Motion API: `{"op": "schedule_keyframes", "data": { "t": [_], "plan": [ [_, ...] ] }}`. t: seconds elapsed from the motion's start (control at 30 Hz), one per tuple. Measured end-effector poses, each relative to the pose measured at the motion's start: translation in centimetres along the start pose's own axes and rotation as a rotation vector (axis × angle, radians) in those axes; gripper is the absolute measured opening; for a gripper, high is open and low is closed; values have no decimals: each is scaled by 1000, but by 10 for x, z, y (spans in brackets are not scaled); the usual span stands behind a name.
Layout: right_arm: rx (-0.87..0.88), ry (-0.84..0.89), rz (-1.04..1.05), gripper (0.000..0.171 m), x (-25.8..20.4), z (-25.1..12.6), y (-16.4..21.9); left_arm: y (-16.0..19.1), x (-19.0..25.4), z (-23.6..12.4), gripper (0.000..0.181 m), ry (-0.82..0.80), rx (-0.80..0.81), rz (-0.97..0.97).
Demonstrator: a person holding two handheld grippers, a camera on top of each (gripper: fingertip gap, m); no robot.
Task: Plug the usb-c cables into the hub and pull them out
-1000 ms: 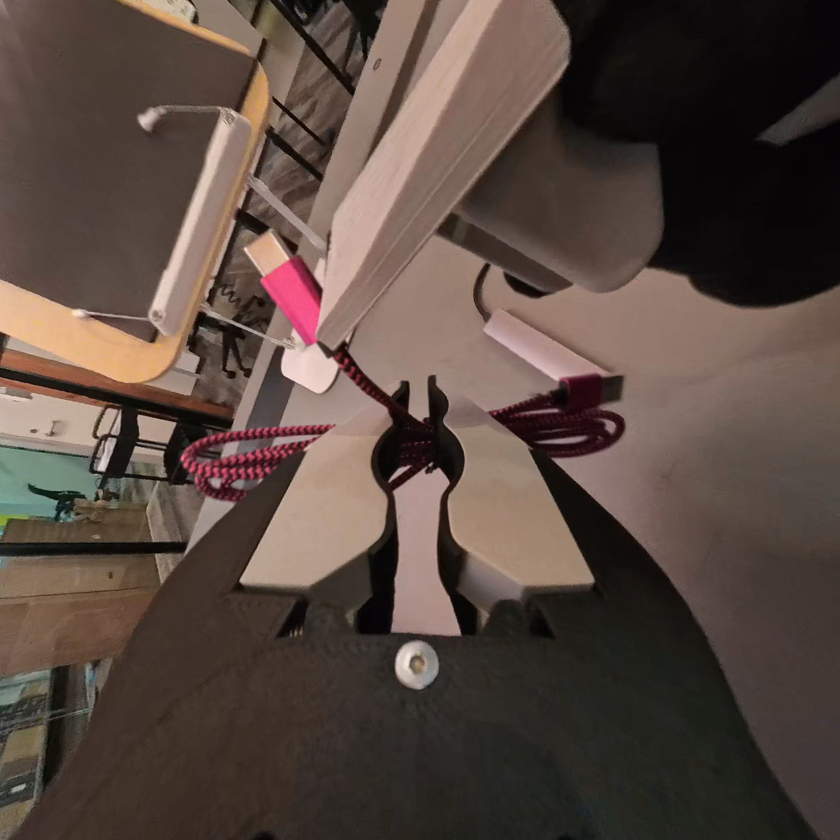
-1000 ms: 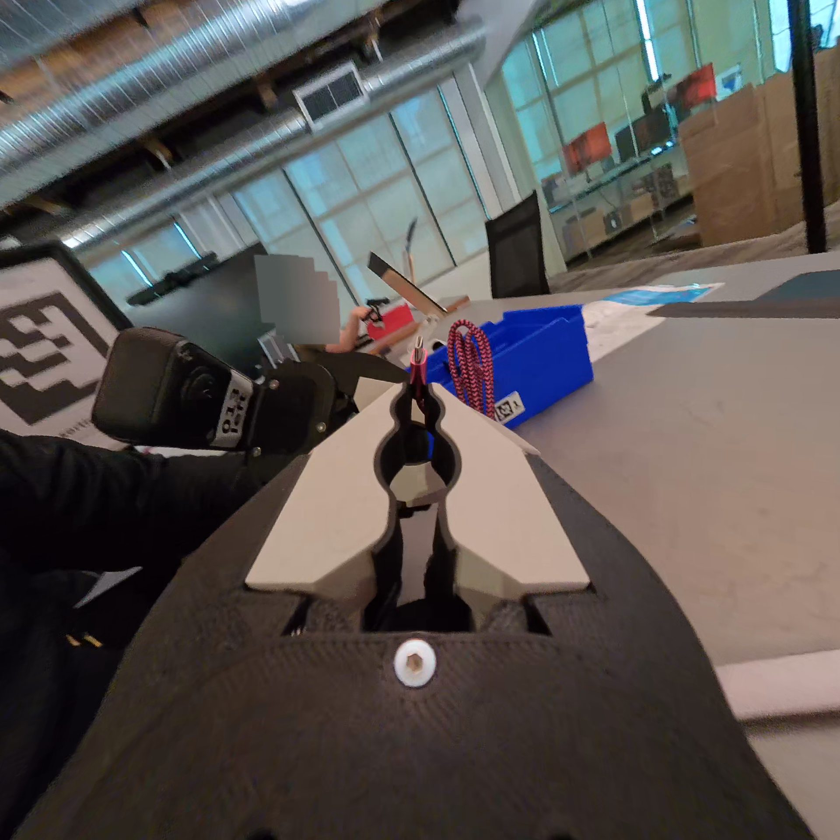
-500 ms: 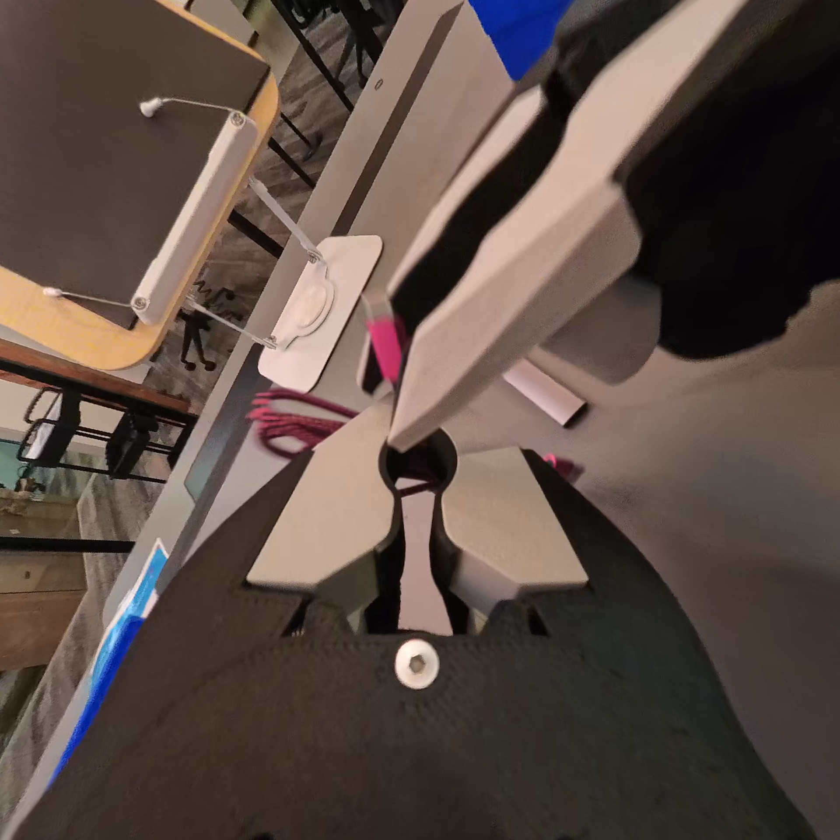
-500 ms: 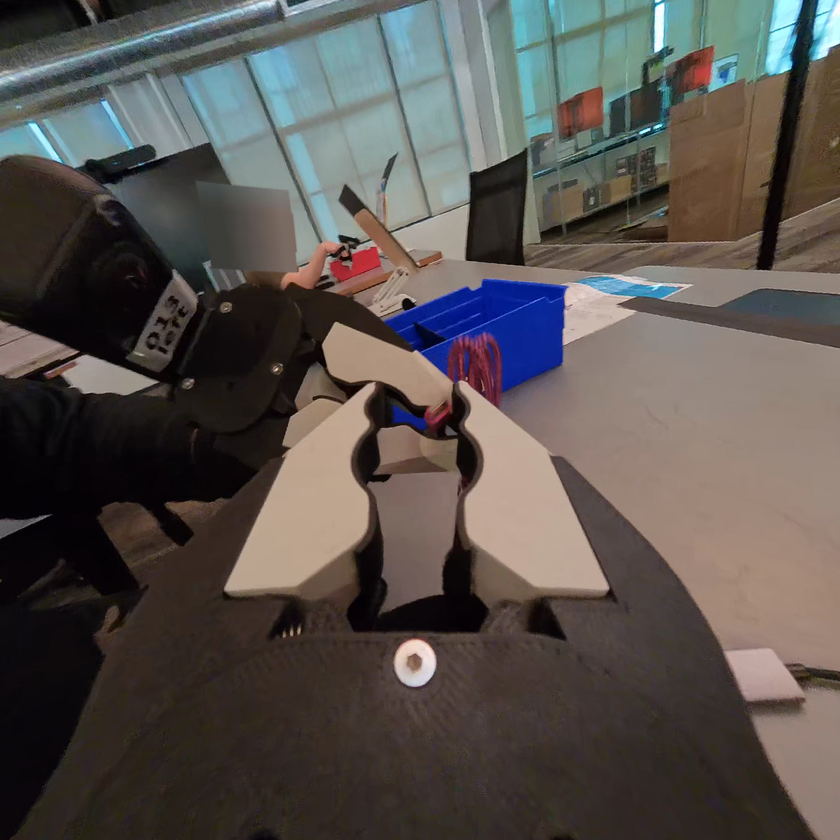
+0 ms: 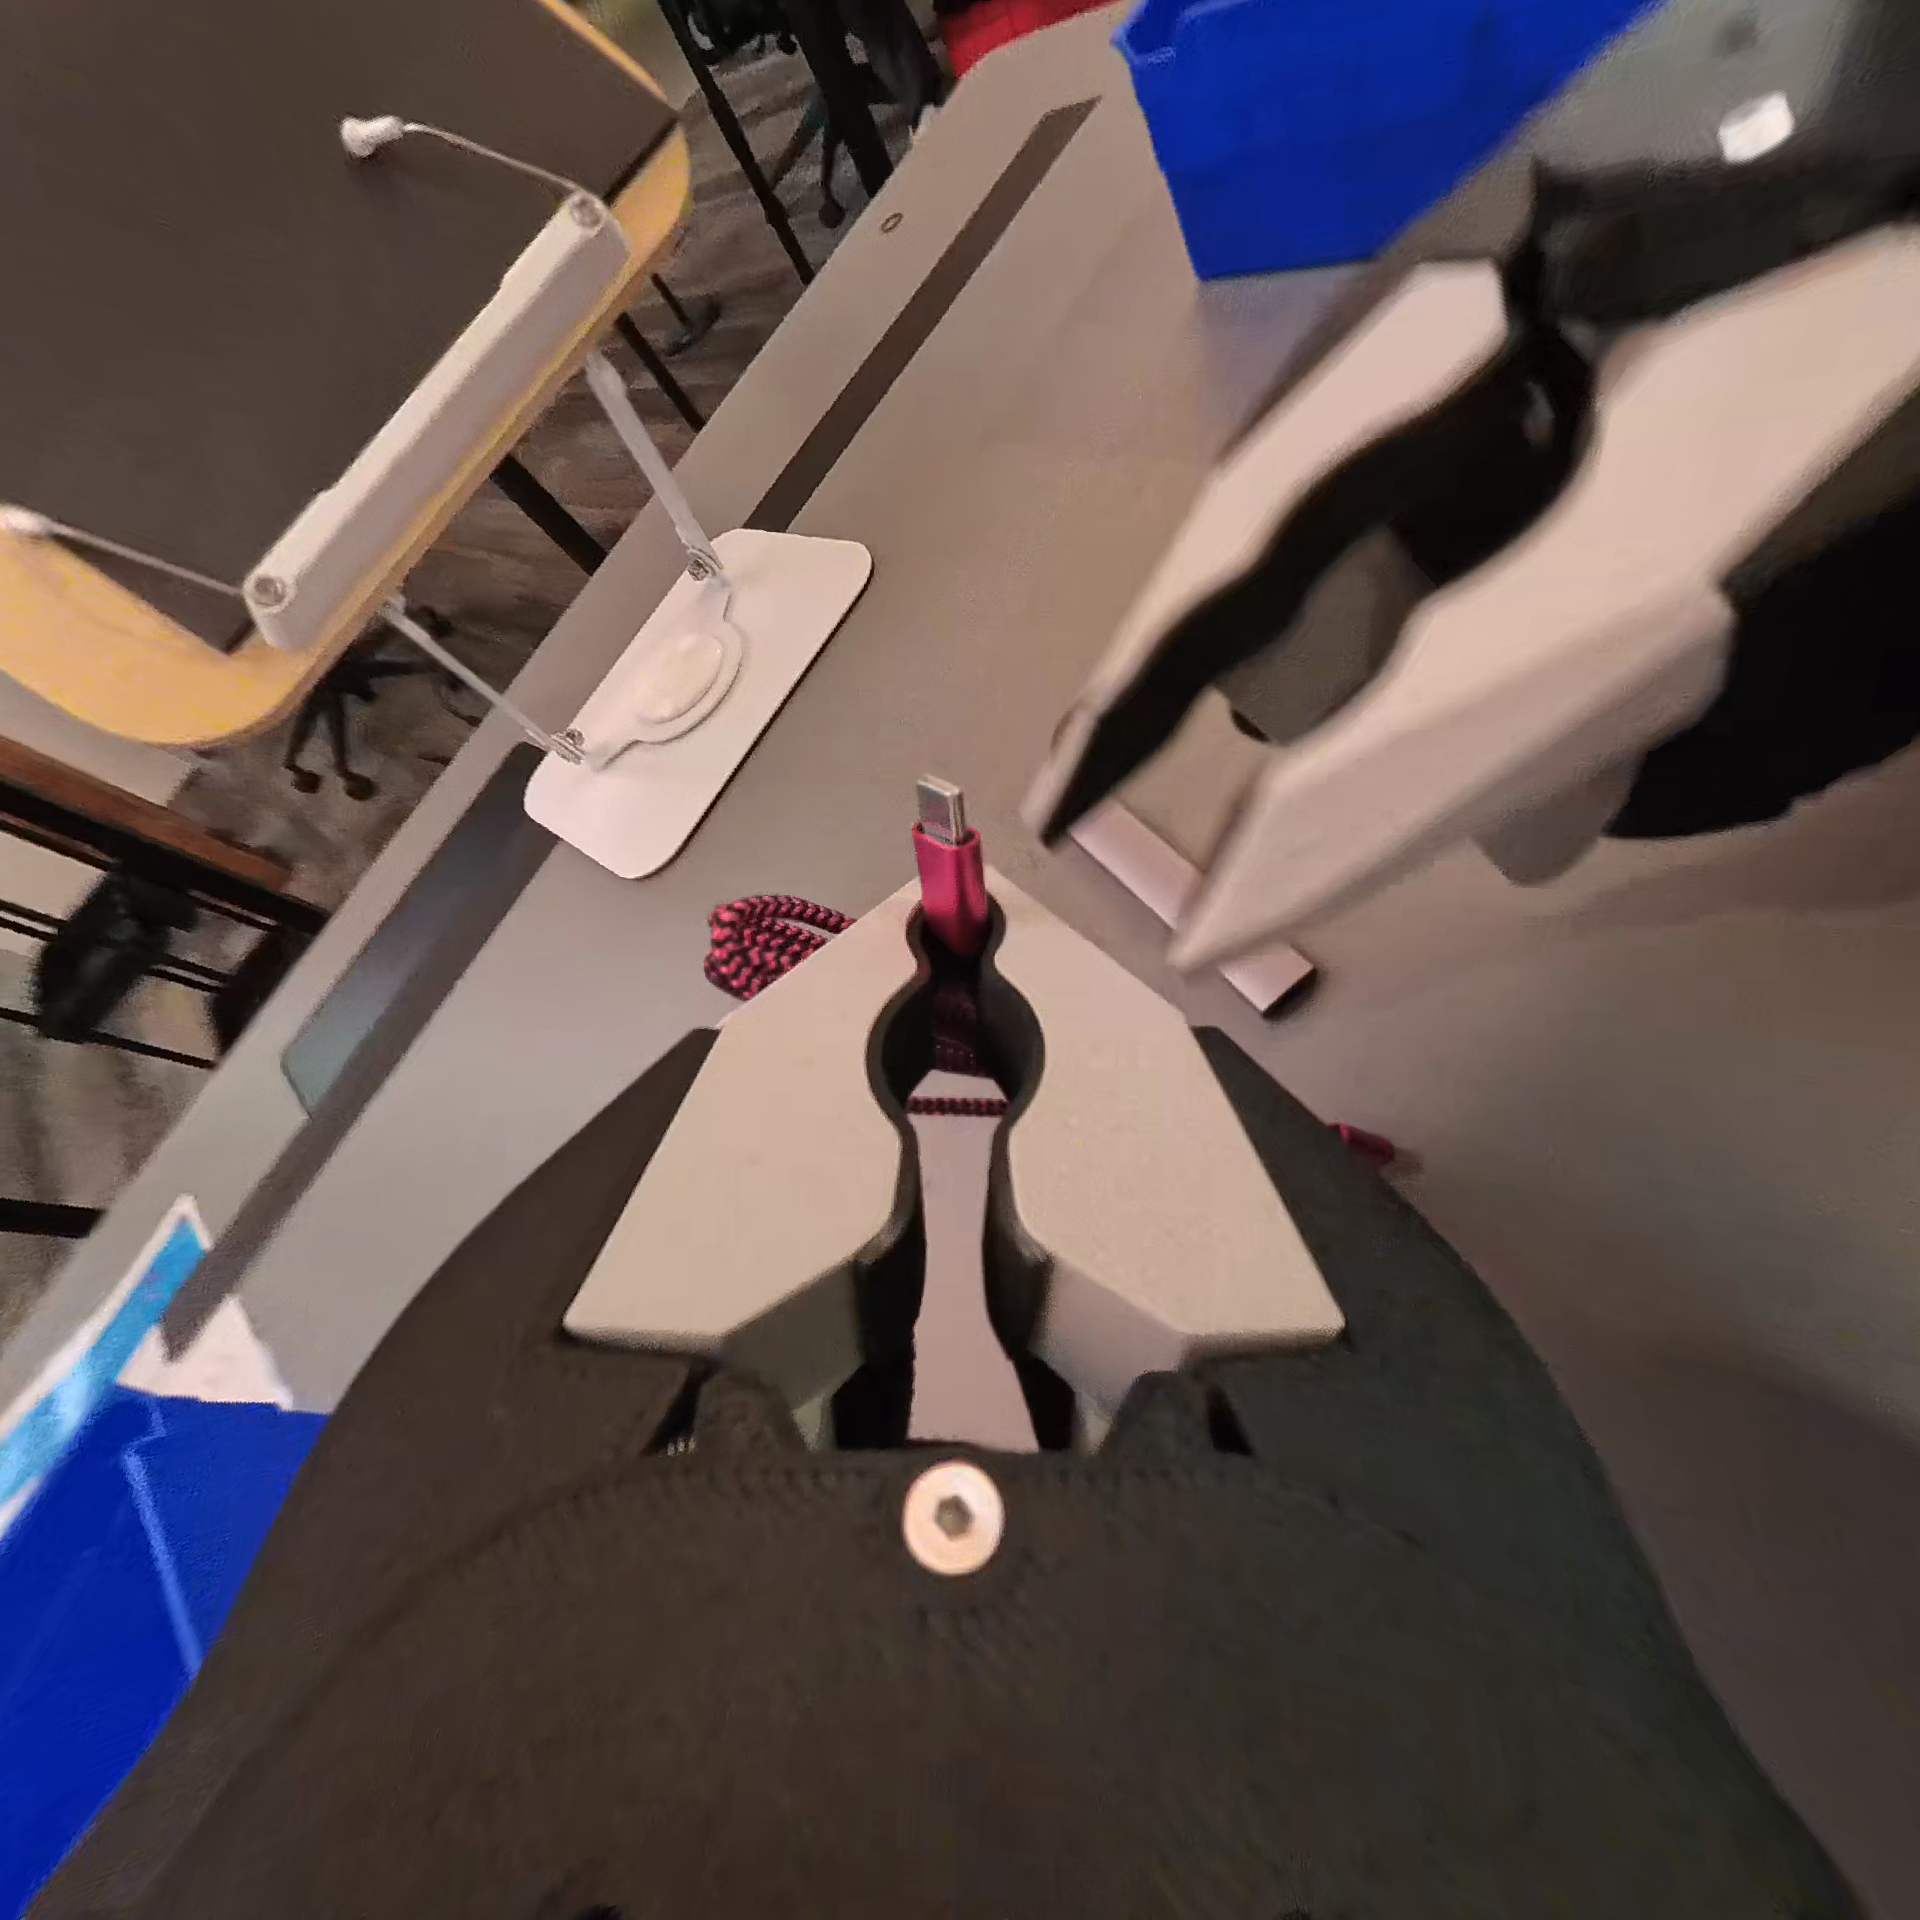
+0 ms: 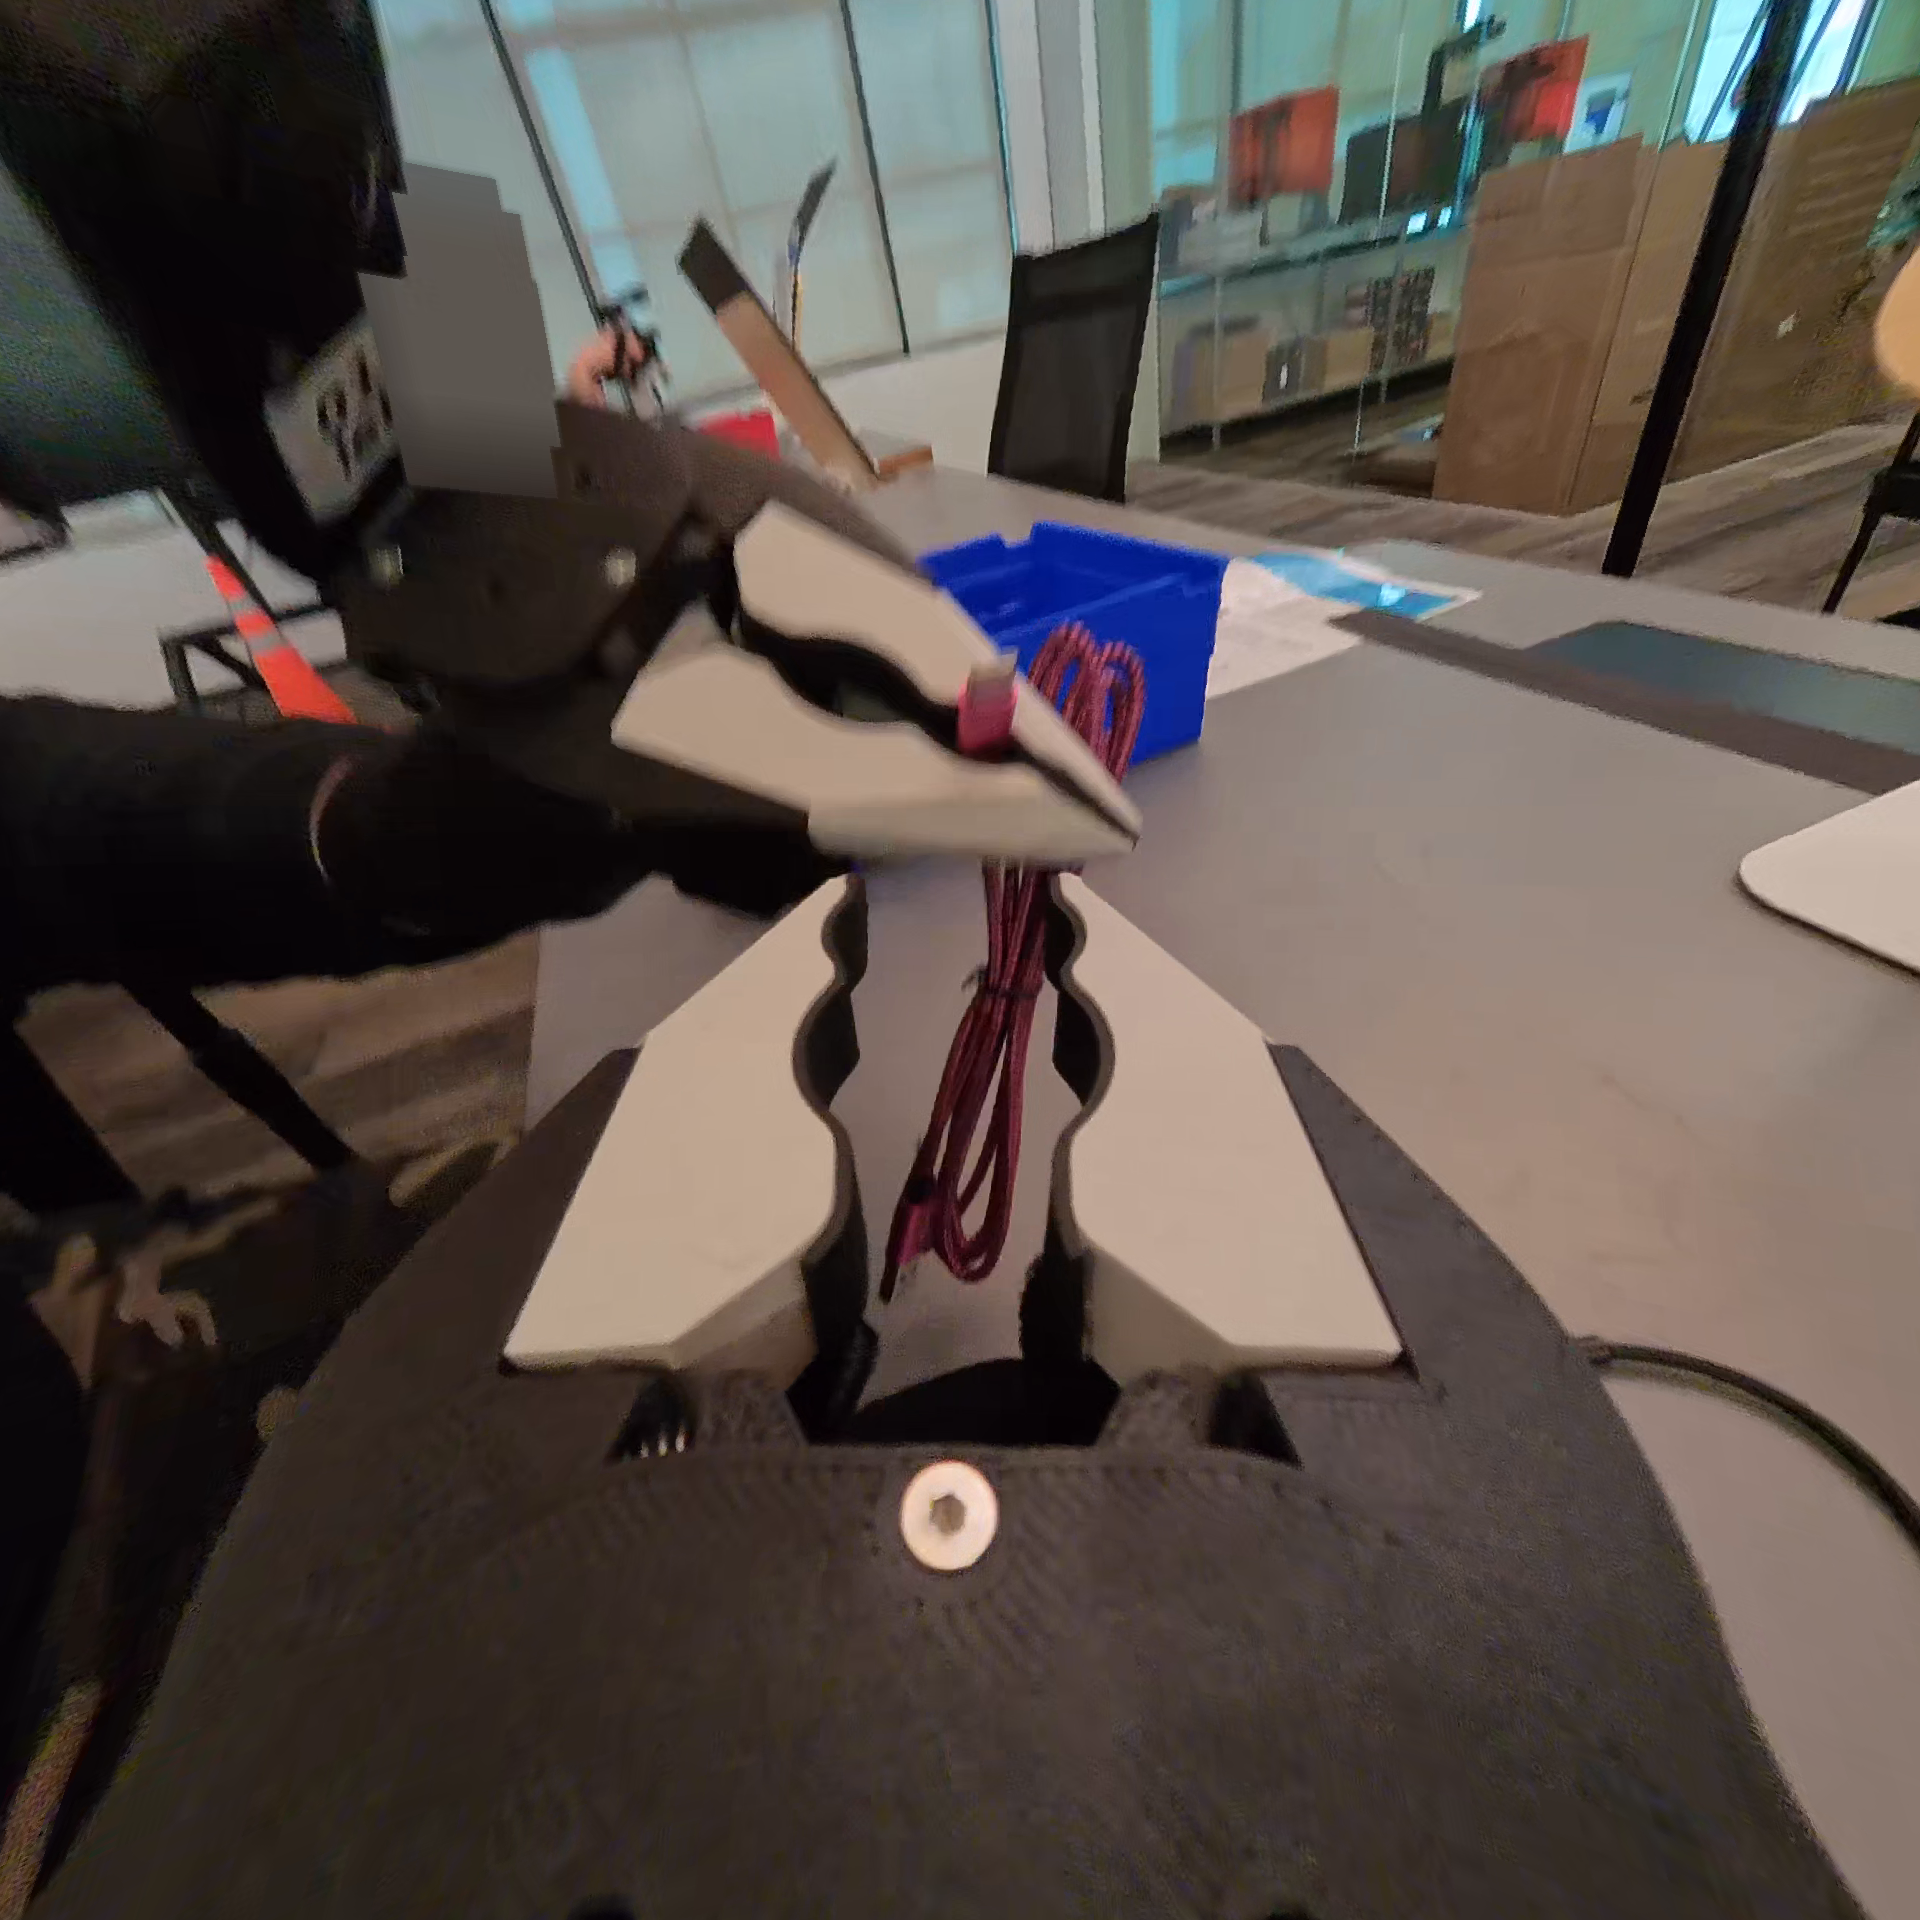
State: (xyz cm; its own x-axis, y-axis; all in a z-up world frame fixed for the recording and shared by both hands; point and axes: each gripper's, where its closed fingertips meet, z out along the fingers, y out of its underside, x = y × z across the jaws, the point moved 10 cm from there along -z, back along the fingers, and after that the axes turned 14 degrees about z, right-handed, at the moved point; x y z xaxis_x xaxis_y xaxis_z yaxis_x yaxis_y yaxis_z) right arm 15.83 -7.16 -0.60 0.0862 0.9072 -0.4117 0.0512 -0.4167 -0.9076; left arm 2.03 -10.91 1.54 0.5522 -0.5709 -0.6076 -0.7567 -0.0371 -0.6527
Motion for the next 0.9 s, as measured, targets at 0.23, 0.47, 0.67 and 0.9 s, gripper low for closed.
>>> {"op": "schedule_keyframes", "data": {
  "t": [0.23,0.47,0.67,0.9],
  "plan": [
    [-9,163,-276,27,-21,21,7,0,-14,-6,0,124,134,-243],
    [59,147,-283,0,-21,31,-2,-9,-19,-15,0,212,232,-341],
    [136,-33,-85,0,-12,25,-4,-12,-28,-20,0,309,300,-350],
    [217,-187,95,0,1,12,-12,-14,-51,-41,26,262,447,-334]
  ]
}}
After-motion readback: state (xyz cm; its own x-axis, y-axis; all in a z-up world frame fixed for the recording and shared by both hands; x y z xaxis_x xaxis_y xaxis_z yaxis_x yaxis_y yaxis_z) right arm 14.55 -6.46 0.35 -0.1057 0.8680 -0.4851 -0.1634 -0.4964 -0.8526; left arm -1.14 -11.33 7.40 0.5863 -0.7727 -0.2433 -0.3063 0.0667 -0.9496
